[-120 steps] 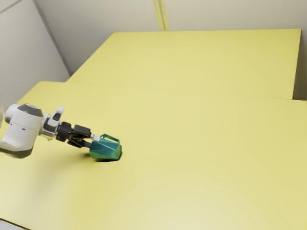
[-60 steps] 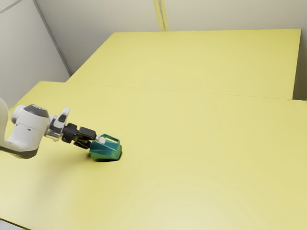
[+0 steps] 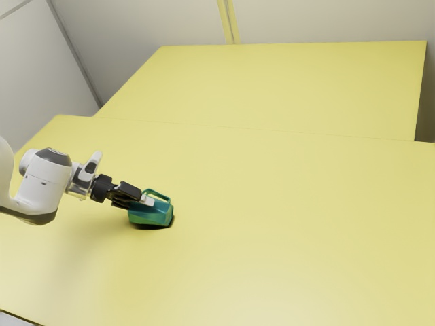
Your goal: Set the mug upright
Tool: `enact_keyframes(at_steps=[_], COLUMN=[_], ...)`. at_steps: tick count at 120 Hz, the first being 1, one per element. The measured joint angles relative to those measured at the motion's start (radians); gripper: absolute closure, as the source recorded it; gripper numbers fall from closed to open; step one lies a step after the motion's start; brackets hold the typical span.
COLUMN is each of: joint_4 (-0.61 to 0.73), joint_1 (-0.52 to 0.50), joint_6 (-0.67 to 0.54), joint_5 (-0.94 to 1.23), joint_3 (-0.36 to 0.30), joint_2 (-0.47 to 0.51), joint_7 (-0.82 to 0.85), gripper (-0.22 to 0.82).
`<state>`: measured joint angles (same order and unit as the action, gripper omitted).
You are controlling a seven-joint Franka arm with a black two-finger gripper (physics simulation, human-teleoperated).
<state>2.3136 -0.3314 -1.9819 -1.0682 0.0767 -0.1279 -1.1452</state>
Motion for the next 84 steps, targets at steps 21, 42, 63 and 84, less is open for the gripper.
enact_keyframes(at_steps=[21,42,63,84], joint_4=[0.000,-0.001,-0.002,0.000], joint_1=[0.000,0.001,0.012,0.046], joint_6=[0.000,-0.002,-0.003,-0.010], joint_5=[0.000,0.001,0.000,0.000], joint_3=[-0.001,-0.008,-0.009,-0.009], joint_2=[0.005,0.011,0.039,0.091], joint_7=[-0.002,-0.002,0.000,0.008], gripper=[0.55,0.68,0.75,0.77])
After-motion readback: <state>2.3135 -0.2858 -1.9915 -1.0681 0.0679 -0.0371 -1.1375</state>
